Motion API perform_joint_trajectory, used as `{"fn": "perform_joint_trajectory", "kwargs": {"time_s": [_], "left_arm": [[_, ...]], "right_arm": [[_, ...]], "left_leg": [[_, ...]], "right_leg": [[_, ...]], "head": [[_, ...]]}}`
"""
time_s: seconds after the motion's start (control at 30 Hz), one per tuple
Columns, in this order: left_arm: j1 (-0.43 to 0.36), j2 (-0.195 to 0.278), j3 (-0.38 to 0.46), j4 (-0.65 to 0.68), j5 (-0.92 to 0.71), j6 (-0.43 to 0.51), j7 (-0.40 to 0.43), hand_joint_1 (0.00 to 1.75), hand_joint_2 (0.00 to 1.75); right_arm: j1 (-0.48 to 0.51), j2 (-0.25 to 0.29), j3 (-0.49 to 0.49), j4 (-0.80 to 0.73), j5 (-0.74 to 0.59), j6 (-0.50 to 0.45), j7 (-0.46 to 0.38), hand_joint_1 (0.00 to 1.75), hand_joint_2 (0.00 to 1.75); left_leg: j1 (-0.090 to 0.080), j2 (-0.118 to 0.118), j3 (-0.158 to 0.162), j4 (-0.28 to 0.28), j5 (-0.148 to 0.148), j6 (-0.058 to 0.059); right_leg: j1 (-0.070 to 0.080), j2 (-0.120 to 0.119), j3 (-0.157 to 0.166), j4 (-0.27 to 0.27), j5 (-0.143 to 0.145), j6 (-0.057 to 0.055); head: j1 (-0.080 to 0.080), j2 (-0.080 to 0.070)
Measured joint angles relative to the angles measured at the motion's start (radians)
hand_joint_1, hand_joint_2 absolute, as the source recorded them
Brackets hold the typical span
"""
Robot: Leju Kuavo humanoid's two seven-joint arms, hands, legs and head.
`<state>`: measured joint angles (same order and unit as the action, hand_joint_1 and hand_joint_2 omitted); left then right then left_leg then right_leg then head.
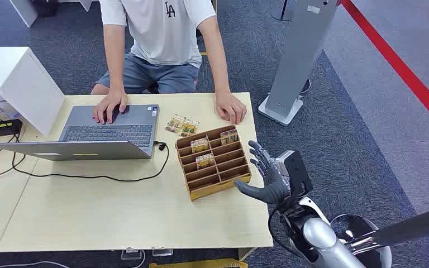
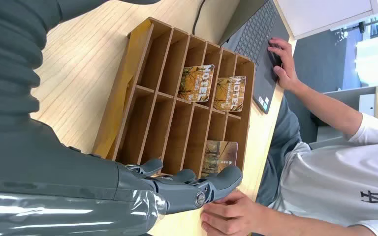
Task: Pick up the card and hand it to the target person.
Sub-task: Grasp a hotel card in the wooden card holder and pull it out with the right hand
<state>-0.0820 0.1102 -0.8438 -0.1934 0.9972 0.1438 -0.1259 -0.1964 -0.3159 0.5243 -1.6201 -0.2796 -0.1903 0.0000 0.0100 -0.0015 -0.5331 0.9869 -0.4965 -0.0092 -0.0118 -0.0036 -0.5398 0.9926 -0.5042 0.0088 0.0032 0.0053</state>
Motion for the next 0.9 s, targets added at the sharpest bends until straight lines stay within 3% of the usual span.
{"fn": "perform_joint_trajectory", "kwargs": {"time_s": [0.9], "left_arm": [[0.0,0.0,-0.018,0.0,-0.01,-0.01,0.0,0.0,0.0]], "right_arm": [[0.022,-0.002,-0.003,-0.031,0.031,-0.035,0.013,0.0,1.75]], "left_leg": [[0.0,0.0,0.0,0.0,0.0,0.0]], "right_leg": [[0.0,0.0,0.0,0.0,0.0,0.0]], "head": [[0.0,0.0]]}}
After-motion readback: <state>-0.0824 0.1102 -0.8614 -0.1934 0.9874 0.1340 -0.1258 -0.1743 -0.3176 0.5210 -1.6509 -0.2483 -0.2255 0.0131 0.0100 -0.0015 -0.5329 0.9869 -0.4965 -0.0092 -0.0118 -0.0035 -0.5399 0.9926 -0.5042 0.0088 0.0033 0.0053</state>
